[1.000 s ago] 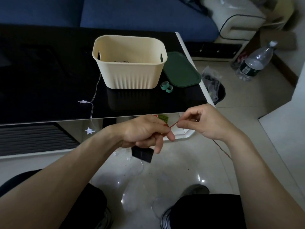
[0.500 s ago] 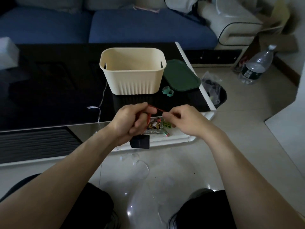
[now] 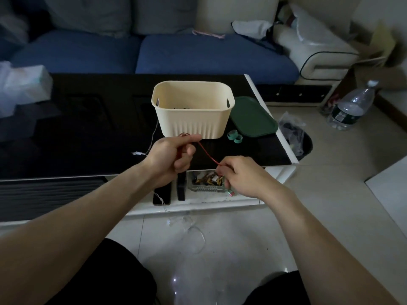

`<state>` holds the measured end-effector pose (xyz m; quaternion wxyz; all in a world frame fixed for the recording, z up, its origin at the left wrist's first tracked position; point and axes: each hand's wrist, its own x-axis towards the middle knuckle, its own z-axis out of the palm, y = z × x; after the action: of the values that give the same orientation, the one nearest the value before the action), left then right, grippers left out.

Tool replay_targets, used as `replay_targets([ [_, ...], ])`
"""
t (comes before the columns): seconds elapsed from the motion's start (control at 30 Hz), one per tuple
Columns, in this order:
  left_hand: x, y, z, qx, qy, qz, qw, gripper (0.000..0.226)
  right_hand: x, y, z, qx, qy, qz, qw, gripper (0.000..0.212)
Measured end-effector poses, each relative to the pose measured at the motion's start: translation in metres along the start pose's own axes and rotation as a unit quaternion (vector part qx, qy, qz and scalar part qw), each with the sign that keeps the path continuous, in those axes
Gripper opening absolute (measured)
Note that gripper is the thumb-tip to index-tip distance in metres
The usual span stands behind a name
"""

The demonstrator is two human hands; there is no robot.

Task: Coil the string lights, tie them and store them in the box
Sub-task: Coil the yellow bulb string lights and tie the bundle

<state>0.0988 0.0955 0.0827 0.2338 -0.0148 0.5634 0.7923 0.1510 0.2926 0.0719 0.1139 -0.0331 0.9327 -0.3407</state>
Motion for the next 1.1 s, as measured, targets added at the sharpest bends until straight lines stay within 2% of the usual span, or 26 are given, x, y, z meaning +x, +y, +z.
replay_targets([
  [0.1, 0.002, -0.012, 0.000, -0.039, 0.028, -0.016, 0.999, 0.026, 0.005, -0.006, 0.010, -0.047, -0.046, 0.005, 0.998, 0.018],
  [0.23, 0.004, -0.020, 0.009, -0.081, 0.021, -0.042, 0.996, 0.031, 0.010, -0.015, 0.023, -0.105, -0.094, 0.015, 0.990, 0.033],
  [0.4, 0.010, -0.026, 0.004, -0.076, -0.002, -0.051, 0.996, 0.039, 0.021, -0.013, 0.013, -0.116, -0.125, 0.065, 0.983, 0.024],
  [0.47, 0.011, -0.022, -0.002, -0.069, -0.018, -0.049, 0.996, 0.042, 0.021, -0.005, -0.002, -0.102, -0.128, 0.089, 0.982, 0.027],
  [0.63, 0.011, -0.016, -0.016, -0.036, -0.065, -0.076, 0.994, 0.045, 0.020, 0.016, -0.028, -0.056, -0.047, 0.112, 0.991, 0.028],
  [0.8, 0.009, -0.021, -0.022, 0.056, -0.113, -0.150, 0.981, 0.044, 0.026, 0.027, -0.035, -0.030, 0.058, 0.119, 0.991, 0.026],
  [0.9, 0.008, -0.027, -0.019, 0.121, -0.142, -0.203, 0.961, 0.050, 0.031, 0.034, -0.037, 0.009, 0.128, 0.123, 0.984, 0.027],
  [1.0, 0.008, -0.033, -0.014, 0.162, -0.154, -0.245, 0.943, 0.051, 0.037, 0.035, -0.032, 0.034, 0.164, 0.120, 0.978, 0.027],
  [1.1, 0.007, -0.037, -0.009, 0.167, -0.154, -0.231, 0.946, 0.048, 0.041, 0.036, -0.028, 0.031, 0.180, 0.121, 0.976, 0.027],
])
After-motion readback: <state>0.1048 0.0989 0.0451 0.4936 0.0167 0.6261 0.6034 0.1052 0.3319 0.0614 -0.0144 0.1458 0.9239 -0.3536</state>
